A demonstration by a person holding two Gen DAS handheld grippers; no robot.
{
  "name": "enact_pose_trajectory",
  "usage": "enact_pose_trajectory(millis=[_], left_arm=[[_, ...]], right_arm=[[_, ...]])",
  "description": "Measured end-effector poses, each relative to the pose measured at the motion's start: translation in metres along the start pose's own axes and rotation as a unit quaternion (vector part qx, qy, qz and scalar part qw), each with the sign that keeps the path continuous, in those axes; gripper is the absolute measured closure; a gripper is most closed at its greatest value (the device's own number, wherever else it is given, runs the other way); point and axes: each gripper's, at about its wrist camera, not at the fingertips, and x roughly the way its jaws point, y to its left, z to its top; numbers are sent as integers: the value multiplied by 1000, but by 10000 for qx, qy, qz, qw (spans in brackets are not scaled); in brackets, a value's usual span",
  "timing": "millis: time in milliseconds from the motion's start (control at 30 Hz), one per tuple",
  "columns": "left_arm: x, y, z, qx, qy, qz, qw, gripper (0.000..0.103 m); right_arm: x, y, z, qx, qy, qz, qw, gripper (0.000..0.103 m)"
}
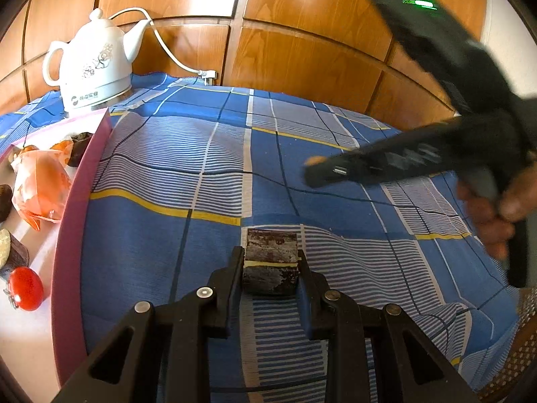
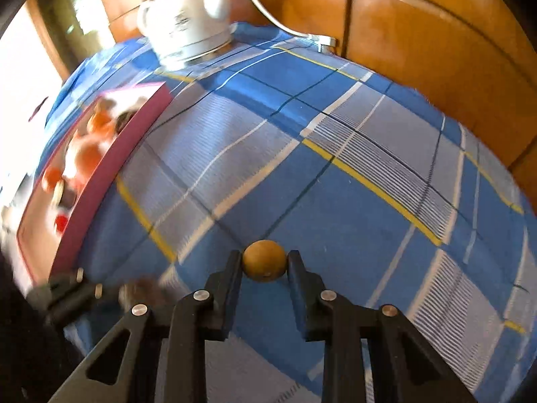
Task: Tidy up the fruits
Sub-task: 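Hold the cut piece in the left tool while the right tool grasps the small yellow fruit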
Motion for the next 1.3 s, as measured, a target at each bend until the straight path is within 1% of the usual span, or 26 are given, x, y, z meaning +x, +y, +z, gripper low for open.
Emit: enact_pose_trajectory(millis=[67,167,300,500,533,567,667,767,833,1067,1100,1133,1167,1300], left_arm=[[0,0,0,9,2,16,10000,75],[0,-1,0,25,8,52,10000,75],[-1,-2,0,28,27,80,10000,75],[-1,-4,0,69,56,142,9999,75],[-1,-4,0,69,61,149,9998,75],[-1,-4,0,65,64,152,9998,74],[-1,-3,1,46,72,154,9998,74],[-1,-4,0,71,64,170,9998,74],[-1,-4,0,66,61,167,9998,74],[-1,-3,1,26,72,146,9999,74],[-1,-3,1,19,72,144,9999,74],[-1,-3,1,9,74,136,9999,74],[-1,-3,1,0,76,131,9999,74],[-1,-2,1,-32,95,107,9999,74]], right_arm=[[-10,-1,-13,-174,49,-78,9998,76],[-14,-6,-36,-267,202,-45,9994,75],[-12,-15,-53,-71,182,162,9997,75],[-10,-24,-53,149,18,419,9990,75],[-10,-26,-54,216,31,481,9986,74],[-8,-29,-54,294,58,530,9981,70],[-6,-30,-53,318,82,454,9984,68],[-4,-31,-52,364,88,464,9982,65],[-4,-30,-51,326,68,437,9985,65],[-4,-38,-56,632,-55,549,9965,66],[-4,-37,-56,647,-55,517,9965,67],[-4,-37,-56,660,-51,453,9968,72],[-3,-36,-55,673,-28,345,9971,74],[-2,-32,-55,596,-3,245,9979,74]])
